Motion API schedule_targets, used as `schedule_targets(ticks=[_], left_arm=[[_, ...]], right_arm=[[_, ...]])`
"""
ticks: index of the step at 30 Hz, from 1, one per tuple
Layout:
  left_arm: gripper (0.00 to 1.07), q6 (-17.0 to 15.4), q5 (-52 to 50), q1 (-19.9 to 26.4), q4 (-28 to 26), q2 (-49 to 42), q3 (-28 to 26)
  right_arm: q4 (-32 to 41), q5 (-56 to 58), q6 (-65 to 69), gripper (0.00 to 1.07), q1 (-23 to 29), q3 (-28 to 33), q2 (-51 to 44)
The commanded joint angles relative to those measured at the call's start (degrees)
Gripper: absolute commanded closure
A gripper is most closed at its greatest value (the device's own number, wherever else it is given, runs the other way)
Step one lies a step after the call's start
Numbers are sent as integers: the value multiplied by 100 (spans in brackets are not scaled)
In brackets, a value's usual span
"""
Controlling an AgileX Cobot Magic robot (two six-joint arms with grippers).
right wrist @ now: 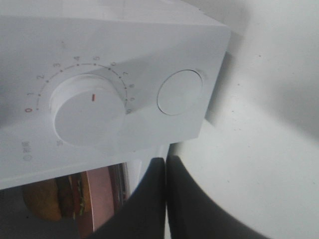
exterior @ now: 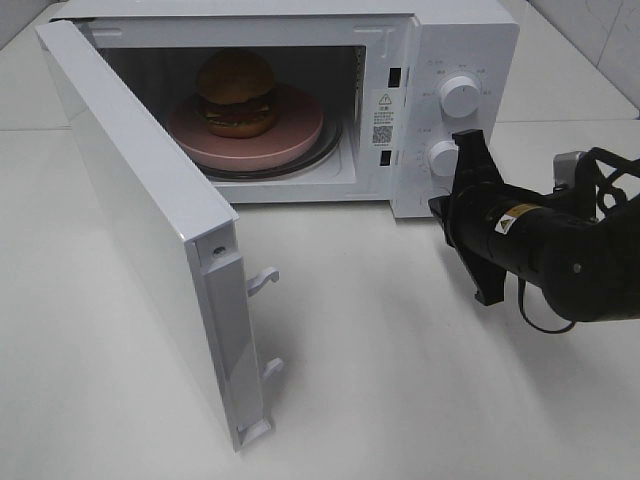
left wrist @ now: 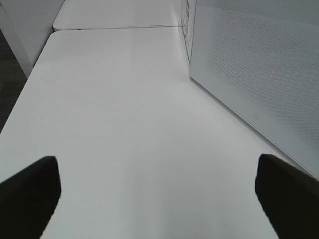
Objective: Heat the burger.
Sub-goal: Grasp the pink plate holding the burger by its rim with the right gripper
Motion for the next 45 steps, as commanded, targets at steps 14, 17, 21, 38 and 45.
schedule_targets(ticks=[14,17,21,38,45], left_arm=[[6,-17,-34,11,6,-115,17],[6,-17,-34,11,6,-115,17],[6,-17,-34,11,6,-115,17],[6,-17,-34,11,6,-115,17],[6,-17,-34,11,6,-115,17]], right_arm=[[-218,1564,-951,107,0,476,-1478],[-218,2023,-1398,107,0,476,-1736],[-218,2842,-2131,107,0,476,-2143],[-212,4612,-4521,107,0,470,-2905],[-212,5237,-5380,107,0,447,-3077]])
